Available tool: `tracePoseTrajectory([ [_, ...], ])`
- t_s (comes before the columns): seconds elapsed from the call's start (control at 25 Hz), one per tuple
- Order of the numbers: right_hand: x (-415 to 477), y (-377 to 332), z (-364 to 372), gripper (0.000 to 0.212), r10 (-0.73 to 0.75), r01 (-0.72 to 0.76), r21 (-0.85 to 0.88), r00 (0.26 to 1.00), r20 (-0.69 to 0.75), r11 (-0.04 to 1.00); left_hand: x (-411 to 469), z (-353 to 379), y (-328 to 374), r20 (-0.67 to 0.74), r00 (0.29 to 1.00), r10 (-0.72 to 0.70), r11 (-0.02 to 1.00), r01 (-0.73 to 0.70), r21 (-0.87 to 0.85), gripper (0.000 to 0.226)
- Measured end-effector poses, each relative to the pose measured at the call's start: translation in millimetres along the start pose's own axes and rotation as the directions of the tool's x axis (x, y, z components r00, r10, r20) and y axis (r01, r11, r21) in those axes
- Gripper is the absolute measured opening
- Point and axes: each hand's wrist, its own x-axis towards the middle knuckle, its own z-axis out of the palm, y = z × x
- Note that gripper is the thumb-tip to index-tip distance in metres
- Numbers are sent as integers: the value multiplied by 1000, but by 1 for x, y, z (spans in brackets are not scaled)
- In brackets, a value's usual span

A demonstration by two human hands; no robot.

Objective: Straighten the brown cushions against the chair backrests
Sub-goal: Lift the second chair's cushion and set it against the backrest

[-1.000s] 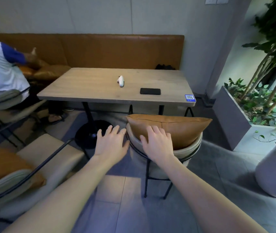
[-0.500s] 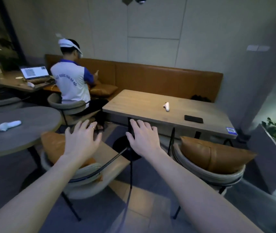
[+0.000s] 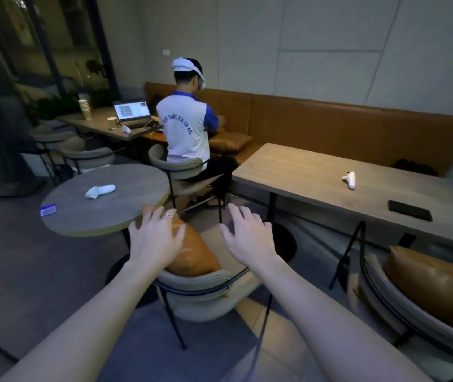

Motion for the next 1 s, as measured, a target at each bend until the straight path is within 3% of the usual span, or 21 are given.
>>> tracePoseTrajectory([
  [0.36, 79, -2, 116, 58, 201, -234, 157, 959, 201, 959, 76, 87, -52, 178, 968, -178, 973, 200, -114, 48],
  [0.52, 82, -9, 169, 60, 359, -445, 202, 864, 354, 872, 90, 133, -82, 281, 923, -264, 924, 325, -202, 58],
  [0.6, 83, -12, 196, 63, 473, -605, 247, 769, 430, 757, 97, 158, -101, 346, 890, -295, 874, 398, -279, 66],
  [0.8, 84, -25, 243, 72, 717, -898, 294, 440, 541, 328, 112, 202, -140, 519, 775, -362, 693, 596, -407, 87],
  [0.92, 90, -36, 271, 79, 774, -936, 352, 232, 589, 13, 129, 225, -162, 630, 686, -363, 484, 717, -502, 102],
  [1.0, 93, -37, 298, 87, 759, -883, 431, 150, 633, -185, 142, 240, -174, 697, 625, -352, 351, 778, -521, 114],
])
